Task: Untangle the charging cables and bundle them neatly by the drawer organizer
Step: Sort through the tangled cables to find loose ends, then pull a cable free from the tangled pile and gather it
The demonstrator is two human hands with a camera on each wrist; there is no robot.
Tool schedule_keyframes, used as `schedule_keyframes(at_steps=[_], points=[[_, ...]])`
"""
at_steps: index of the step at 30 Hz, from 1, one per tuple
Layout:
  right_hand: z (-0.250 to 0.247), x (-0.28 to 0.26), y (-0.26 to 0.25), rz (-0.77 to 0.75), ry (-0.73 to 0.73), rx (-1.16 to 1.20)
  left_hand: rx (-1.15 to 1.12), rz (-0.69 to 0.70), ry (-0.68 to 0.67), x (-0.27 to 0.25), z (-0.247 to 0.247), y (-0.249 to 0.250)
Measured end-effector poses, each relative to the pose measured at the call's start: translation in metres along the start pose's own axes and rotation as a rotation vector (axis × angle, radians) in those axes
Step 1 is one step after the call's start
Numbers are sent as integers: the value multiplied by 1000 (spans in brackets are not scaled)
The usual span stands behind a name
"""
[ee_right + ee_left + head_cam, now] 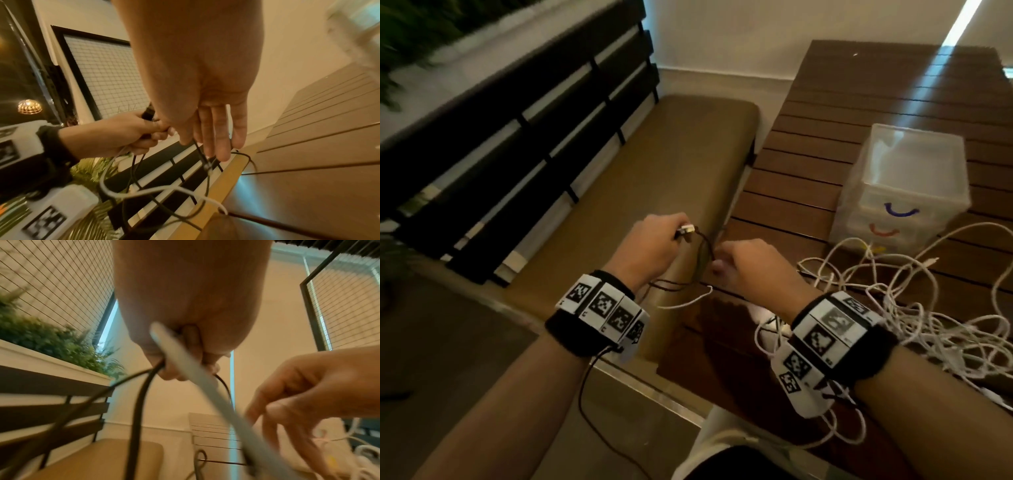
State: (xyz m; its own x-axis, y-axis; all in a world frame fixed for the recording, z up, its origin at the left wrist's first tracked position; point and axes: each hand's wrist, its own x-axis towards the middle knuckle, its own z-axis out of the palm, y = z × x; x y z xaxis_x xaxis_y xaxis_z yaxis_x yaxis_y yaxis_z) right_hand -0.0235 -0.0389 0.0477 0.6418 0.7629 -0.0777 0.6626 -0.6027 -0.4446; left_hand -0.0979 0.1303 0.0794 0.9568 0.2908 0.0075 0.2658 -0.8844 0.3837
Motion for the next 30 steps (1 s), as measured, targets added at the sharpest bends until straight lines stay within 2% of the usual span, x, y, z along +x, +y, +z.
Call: schedule_keyframes(at_steps=[3,7,12,14,17,19,23,24,30], points=[[21,13,-10,-39,-140,-5,95,-90,137,11,-11,-28],[36,18,-15,-79,-230,-63,243,-170,65,22,-10,-55],[52,26,-32,-140,-388,35,-37,-131,68,20,-7,-66],[63,35,-44,-142,-359,1,-187,-103,146,14,-14,-61],[71,48,-63,-194,-190,40,-338,-66,265,6,-32,-56],[72,56,-70,-227,-141,71,-389,-29,301,4,-44,-55],[63,64,-60,-46,-370,-115,-453,4,262,2,-49,-55],[61,63,-54,-12,-385,-137,-476,4,245,1,-47,-54],[19,38,-17,51,-272,-63,-490,59,94,-1,-11,-35]])
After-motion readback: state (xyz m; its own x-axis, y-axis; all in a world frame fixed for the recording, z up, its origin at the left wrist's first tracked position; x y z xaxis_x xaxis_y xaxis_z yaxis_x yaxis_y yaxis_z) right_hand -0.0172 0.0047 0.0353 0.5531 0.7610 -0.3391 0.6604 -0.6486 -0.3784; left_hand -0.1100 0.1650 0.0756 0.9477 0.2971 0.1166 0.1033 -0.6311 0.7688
